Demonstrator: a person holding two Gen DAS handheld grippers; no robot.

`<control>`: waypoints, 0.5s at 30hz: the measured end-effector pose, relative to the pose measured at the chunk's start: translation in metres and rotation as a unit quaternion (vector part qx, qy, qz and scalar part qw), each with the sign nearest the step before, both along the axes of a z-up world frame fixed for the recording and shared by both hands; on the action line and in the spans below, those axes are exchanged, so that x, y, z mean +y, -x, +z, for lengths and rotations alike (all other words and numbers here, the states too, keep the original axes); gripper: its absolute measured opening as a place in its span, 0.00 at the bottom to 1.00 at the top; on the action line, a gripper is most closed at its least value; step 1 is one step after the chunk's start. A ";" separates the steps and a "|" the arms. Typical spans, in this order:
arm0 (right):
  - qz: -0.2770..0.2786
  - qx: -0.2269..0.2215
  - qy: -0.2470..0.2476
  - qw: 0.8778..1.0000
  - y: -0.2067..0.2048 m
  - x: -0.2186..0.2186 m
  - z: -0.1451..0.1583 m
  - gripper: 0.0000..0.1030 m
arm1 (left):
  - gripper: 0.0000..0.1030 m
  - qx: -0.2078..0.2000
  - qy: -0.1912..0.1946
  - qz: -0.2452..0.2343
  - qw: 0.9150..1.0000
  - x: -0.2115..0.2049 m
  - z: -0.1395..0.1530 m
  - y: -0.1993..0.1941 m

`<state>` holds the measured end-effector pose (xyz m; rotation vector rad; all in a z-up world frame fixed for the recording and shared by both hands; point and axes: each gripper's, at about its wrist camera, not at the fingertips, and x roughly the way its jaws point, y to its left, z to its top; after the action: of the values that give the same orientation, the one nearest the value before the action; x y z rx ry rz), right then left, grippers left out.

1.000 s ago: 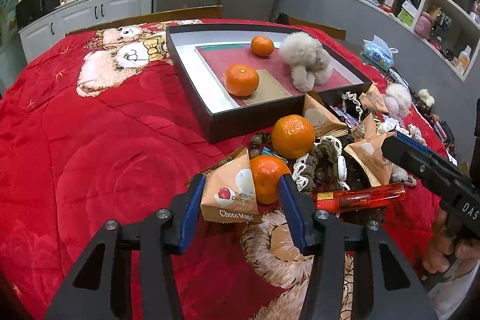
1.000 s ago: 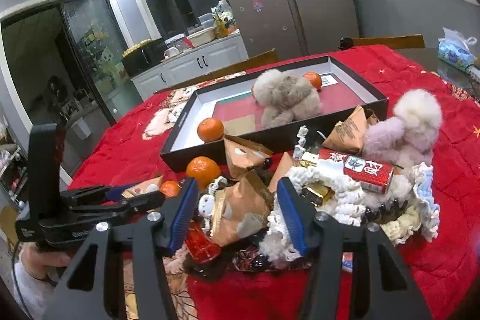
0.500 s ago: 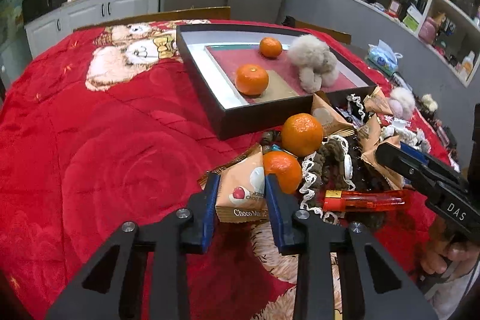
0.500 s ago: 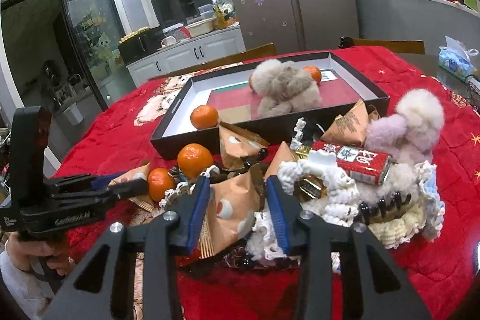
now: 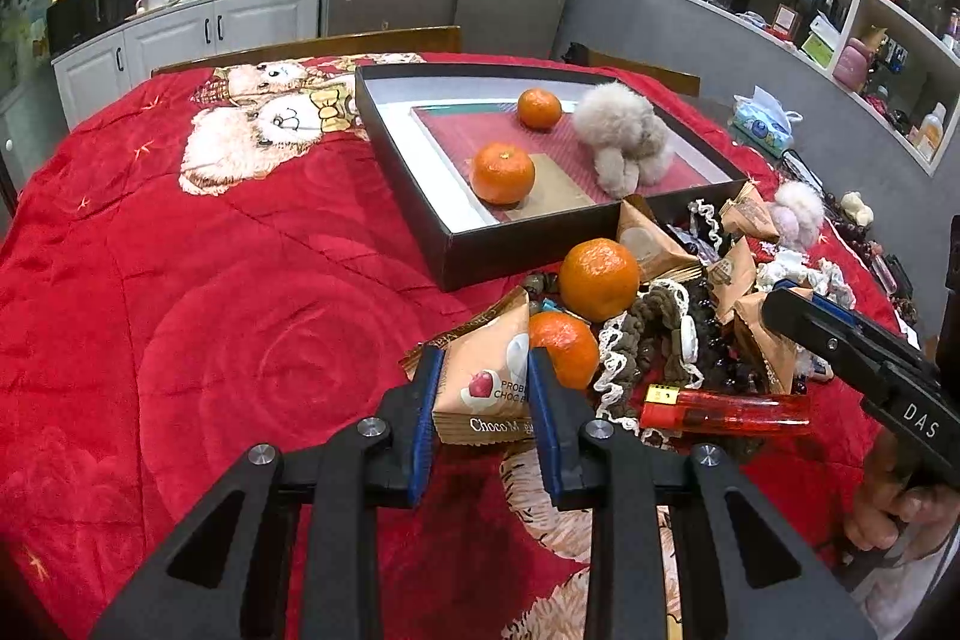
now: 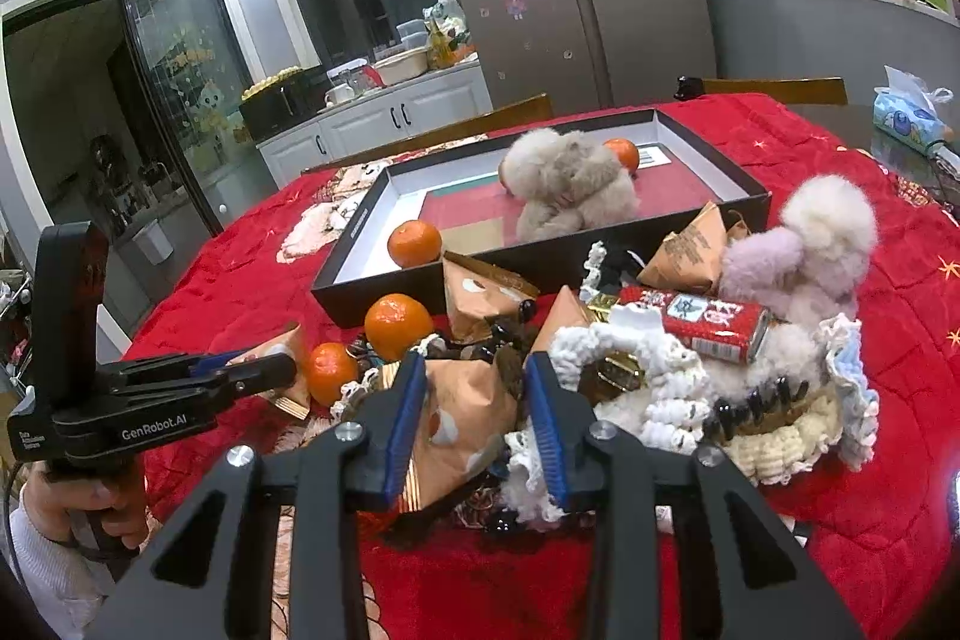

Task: Organize objects
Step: 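Close the left tool on the Choco Magic bag while the right tool grips the brown pouch, then lift both held snack bags and carry them over the black box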

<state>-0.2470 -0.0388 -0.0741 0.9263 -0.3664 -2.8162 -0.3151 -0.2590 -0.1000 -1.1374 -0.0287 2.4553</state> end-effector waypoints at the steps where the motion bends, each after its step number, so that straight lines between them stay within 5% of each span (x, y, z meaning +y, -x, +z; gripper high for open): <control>1: 0.000 0.002 0.003 1.000 -0.001 0.001 0.001 0.33 | 0.26 0.001 -0.001 0.000 1.000 0.000 0.001 0.000; 15: 0.000 0.033 0.040 0.999 -0.010 0.009 0.014 0.32 | 0.26 0.020 -0.022 -0.008 1.000 0.005 0.016 -0.010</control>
<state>-0.2370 -0.0300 -0.0598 0.8142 -0.4655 -2.8015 -0.3056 -0.2541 -0.0838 -1.0655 -0.0609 2.4499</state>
